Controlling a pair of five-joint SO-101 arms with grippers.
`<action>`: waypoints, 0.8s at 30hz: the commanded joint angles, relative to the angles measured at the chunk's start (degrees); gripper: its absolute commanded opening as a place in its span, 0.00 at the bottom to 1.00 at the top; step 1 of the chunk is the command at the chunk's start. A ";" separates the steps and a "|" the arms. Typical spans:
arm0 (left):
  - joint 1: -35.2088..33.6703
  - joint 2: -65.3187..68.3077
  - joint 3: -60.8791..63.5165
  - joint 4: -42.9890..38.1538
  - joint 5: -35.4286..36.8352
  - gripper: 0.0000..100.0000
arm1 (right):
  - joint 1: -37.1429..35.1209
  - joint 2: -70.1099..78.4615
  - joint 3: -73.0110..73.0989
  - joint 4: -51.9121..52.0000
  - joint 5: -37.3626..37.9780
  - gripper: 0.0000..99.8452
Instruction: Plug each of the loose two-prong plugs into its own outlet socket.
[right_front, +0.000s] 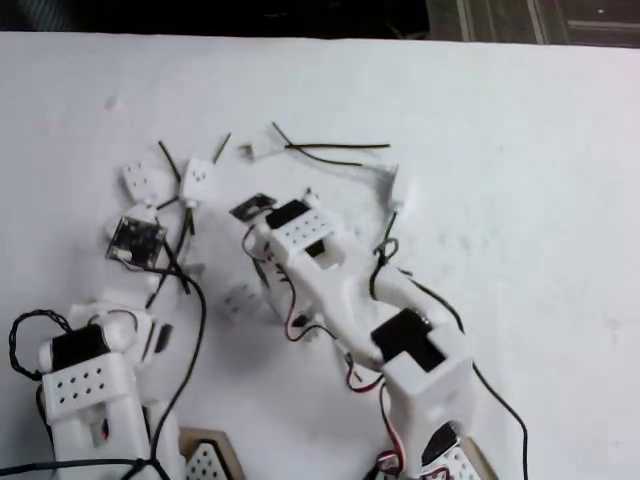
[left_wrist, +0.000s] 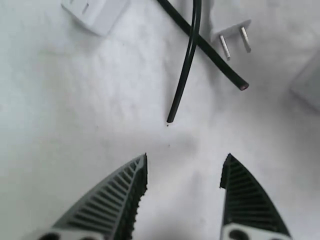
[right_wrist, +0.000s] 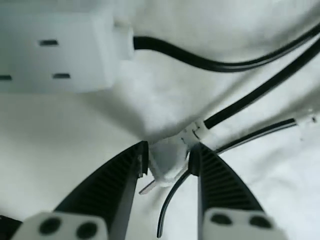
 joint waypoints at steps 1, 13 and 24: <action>-0.48 -0.84 0.00 -0.62 0.18 0.25 | 0.75 0.92 -0.53 -0.57 -0.26 0.13; -0.48 -0.84 0.00 -0.62 0.18 0.25 | -0.75 0.40 -0.79 0.48 -3.43 0.02; -0.48 -0.84 0.00 -0.62 0.18 0.25 | 0.84 1.10 -11.08 16.66 -3.34 0.10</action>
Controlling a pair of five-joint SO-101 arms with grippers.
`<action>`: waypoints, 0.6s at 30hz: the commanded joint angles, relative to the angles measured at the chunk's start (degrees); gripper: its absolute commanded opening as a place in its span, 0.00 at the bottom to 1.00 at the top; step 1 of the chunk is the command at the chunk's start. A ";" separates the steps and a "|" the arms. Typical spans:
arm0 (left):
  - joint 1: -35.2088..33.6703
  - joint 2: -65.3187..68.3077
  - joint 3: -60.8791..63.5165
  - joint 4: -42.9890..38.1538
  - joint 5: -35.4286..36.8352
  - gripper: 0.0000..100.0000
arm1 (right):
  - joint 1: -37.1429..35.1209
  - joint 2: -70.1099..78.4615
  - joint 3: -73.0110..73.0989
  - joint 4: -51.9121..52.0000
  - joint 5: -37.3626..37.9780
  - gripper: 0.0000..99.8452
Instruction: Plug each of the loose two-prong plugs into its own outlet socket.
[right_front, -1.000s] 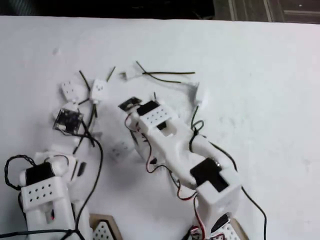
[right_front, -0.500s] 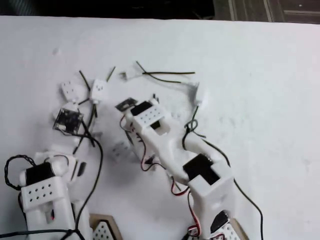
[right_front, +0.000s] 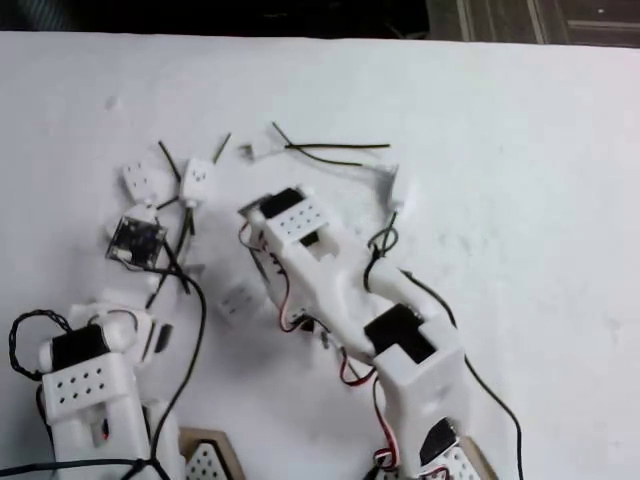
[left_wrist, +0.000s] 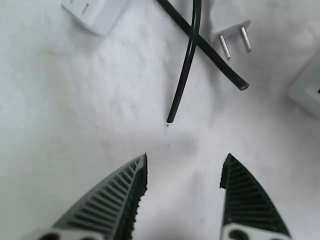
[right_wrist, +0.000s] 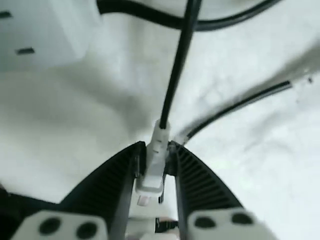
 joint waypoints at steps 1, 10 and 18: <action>-0.48 -0.84 0.00 -0.62 0.18 0.25 | 1.27 -0.31 -2.81 4.18 -0.26 0.12; -0.48 -0.84 0.00 -0.62 0.18 0.25 | 1.45 6.46 -4.57 4.53 3.43 0.11; -0.48 -0.84 0.00 -0.62 0.18 0.25 | 1.36 10.86 -8.00 4.62 3.34 0.10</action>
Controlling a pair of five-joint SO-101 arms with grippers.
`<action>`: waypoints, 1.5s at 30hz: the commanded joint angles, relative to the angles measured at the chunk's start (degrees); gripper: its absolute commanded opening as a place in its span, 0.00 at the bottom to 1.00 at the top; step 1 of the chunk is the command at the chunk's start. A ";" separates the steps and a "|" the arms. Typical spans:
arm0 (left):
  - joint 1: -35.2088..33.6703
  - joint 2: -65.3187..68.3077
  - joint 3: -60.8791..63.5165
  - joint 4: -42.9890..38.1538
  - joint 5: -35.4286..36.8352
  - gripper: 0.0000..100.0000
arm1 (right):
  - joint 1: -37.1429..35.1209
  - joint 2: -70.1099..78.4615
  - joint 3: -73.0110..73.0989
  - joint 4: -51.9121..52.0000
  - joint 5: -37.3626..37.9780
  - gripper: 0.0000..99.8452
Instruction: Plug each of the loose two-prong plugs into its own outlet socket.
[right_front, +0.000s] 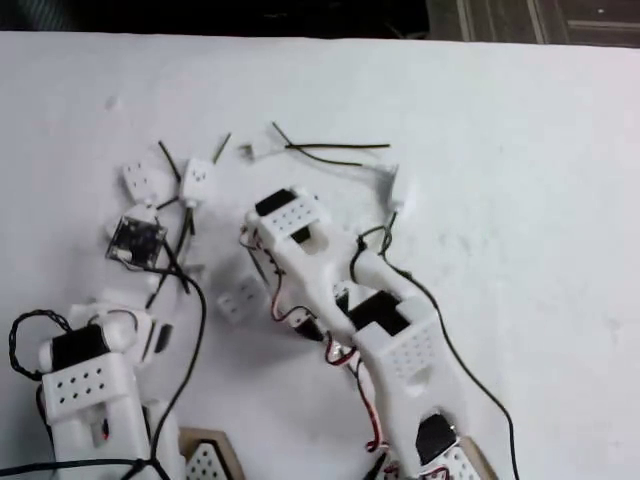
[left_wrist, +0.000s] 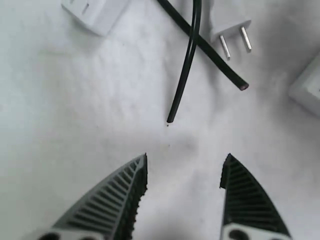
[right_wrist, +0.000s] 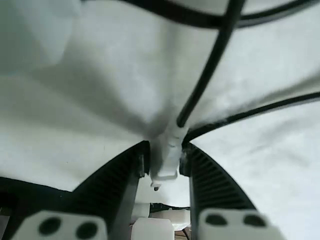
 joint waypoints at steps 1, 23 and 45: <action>-0.48 -0.84 0.00 -0.62 0.18 0.25 | 1.01 0.22 -2.11 0.66 0.44 0.10; -2.77 -1.10 -0.18 -0.70 -0.18 0.24 | 0.66 -28.62 3.69 0.84 0.79 0.02; -13.23 -0.84 -2.20 -4.13 3.34 0.24 | -5.58 -59.74 36.84 -33.71 -9.23 0.02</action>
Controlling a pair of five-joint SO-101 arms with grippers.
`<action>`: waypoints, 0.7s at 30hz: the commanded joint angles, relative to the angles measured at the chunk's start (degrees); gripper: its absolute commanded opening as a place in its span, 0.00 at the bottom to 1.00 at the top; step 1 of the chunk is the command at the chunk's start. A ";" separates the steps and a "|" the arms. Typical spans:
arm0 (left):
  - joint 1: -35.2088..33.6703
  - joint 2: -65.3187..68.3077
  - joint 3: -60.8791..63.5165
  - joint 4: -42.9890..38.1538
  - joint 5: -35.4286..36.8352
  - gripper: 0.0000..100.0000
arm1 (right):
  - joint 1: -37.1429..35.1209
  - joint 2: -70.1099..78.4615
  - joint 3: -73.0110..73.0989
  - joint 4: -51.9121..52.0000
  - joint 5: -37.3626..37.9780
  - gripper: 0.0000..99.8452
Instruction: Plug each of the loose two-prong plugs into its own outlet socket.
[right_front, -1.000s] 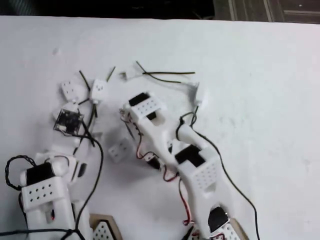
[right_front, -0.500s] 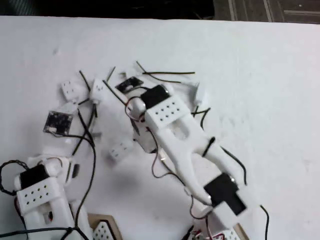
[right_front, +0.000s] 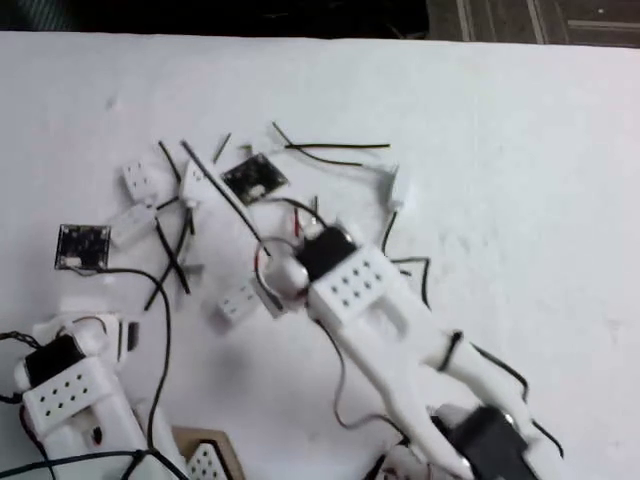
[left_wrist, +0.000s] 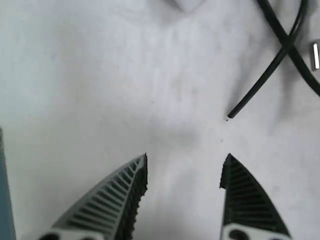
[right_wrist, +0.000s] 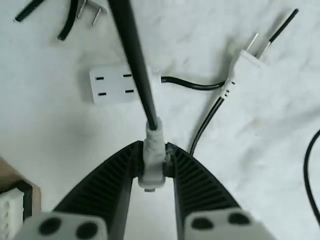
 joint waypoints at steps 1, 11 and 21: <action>-0.40 -0.84 -2.55 -0.97 0.70 0.24 | -0.31 -8.57 8.53 -10.24 -2.46 0.02; -0.40 -0.75 -2.46 -0.97 0.70 0.24 | -5.93 -25.19 39.30 -46.20 -3.60 0.02; -0.13 -0.75 -2.37 -0.97 0.70 0.24 | -8.31 -30.37 55.12 -73.36 -4.13 0.02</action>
